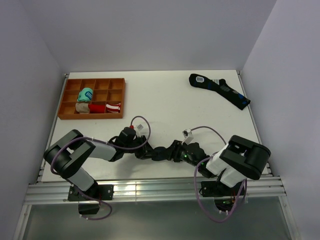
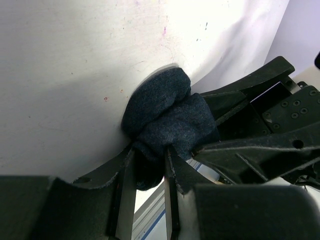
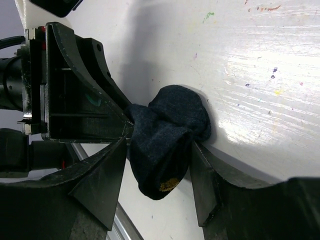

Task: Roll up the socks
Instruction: Roll the sock at the center of the board.

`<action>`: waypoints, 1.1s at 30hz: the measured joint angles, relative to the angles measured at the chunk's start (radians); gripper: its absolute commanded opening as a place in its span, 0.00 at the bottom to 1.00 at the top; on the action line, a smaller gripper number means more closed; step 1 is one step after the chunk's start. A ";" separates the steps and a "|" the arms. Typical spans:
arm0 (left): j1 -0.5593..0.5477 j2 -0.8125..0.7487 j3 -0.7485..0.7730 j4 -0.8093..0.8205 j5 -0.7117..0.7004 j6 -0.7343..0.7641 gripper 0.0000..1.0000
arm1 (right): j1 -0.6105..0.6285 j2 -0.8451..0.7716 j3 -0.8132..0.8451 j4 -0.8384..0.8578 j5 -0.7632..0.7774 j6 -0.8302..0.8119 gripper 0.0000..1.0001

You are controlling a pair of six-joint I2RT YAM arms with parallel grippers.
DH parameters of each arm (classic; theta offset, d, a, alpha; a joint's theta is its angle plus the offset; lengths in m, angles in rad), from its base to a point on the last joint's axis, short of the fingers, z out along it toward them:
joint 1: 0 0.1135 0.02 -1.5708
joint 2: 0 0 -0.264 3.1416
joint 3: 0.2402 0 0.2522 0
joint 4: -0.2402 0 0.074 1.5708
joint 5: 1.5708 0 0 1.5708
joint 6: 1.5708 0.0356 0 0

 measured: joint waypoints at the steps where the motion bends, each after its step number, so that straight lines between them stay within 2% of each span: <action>1: 0.002 0.002 0.000 0.003 0.004 0.000 0.07 | 0.000 0.002 0.000 0.000 0.004 0.000 0.55; 4: 0.005 0.006 -0.003 0.011 0.011 0.000 0.07 | 0.000 0.004 0.001 -0.011 0.013 0.002 0.50; 6: 0.005 0.008 -0.006 0.021 0.013 0.000 0.08 | 0.000 0.000 0.004 -0.036 0.016 0.011 0.38; 7: 0.006 0.010 -0.009 0.029 0.015 0.000 0.08 | 0.000 -0.005 0.005 -0.048 0.018 0.015 0.25; 10: 0.006 0.013 -0.023 0.063 0.017 -0.002 0.10 | 0.000 -0.051 0.025 -0.146 0.028 0.036 0.08; 13: 0.007 0.018 -0.040 0.105 0.018 -0.004 0.16 | 0.000 -0.130 0.063 -0.309 0.035 0.045 0.01; 18: 0.002 -0.002 -0.073 0.140 0.007 -0.004 0.38 | 0.009 -0.228 0.170 -0.624 0.032 0.053 0.00; 22: -0.004 -0.060 -0.108 0.133 -0.025 0.004 0.45 | 0.004 -0.248 0.247 -0.808 0.018 0.050 0.00; 28: -0.037 -0.148 -0.159 0.138 -0.128 0.020 0.53 | -0.050 -0.201 0.302 -0.891 -0.053 0.051 0.00; 29: -0.045 -0.156 -0.169 0.149 -0.143 0.020 0.65 | -0.056 -0.190 0.312 -0.896 -0.064 0.051 0.00; 33: -0.097 -0.176 -0.197 0.220 -0.229 0.011 0.68 | -0.075 -0.135 0.360 -0.911 -0.108 0.048 0.00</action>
